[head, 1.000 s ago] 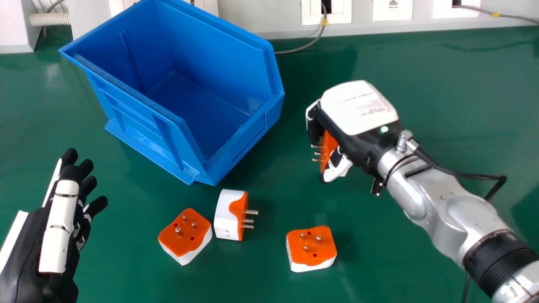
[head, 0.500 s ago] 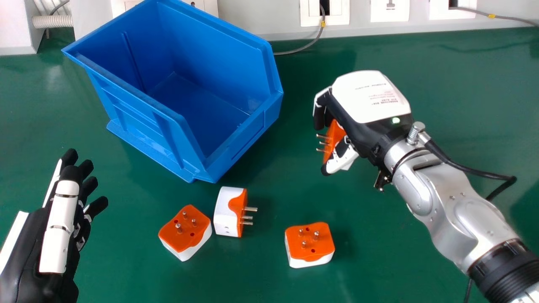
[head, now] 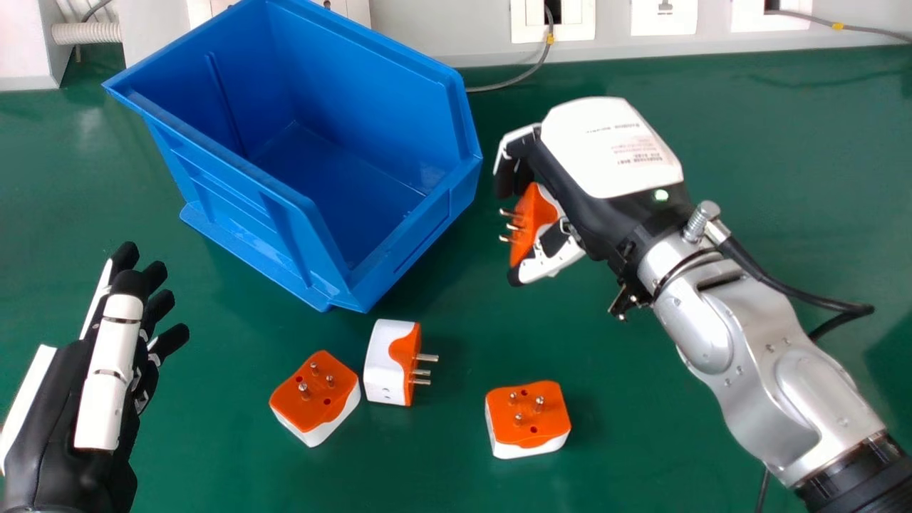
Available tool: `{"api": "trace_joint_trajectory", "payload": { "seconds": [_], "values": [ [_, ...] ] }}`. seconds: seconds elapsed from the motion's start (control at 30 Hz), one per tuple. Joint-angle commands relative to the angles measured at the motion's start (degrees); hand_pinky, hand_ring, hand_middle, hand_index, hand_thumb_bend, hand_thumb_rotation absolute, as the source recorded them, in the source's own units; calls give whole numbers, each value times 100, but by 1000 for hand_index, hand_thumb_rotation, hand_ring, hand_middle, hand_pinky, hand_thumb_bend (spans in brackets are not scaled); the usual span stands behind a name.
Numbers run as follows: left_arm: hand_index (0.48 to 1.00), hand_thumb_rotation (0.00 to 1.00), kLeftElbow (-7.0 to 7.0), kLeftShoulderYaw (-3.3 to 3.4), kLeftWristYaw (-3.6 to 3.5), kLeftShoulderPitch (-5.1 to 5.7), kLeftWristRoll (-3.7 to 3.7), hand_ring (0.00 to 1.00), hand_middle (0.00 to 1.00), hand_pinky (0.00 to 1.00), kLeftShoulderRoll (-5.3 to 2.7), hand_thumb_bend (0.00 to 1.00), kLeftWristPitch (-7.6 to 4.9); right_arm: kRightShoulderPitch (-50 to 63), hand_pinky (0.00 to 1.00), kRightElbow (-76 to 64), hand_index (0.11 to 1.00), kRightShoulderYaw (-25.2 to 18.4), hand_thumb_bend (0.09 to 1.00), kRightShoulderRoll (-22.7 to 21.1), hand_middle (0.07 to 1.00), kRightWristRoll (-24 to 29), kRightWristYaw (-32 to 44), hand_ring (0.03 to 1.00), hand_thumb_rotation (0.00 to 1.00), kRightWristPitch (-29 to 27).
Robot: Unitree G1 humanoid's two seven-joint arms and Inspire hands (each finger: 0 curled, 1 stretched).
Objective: Pick all objects and put in blue box
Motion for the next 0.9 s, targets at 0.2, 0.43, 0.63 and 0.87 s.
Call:
{"api": "trace_joint_trajectory", "payload": {
  "seconds": [0.2,0.43,0.63,0.87],
  "values": [
    [1000,1000,-162,-1,-2,-40,23,965,971,910,46,453,-76,-293,336,-443,512,-187,492,272,533,200,31,426,0,-165],
    [999,1000,-181,-48,19,-62,56,964,970,907,20,452,-109,-710,334,-161,512,-161,491,486,538,274,-38,428,0,-447],
    [999,1000,-164,-93,-2,-47,85,963,969,906,-13,451,-202,-1268,330,438,516,-54,490,754,539,180,-159,430,0,-537],
    [999,1000,-185,-113,-26,1,91,964,970,904,-35,451,-277,-2074,334,1429,507,87,491,1075,538,172,-270,428,0,-662]
  ]
}}
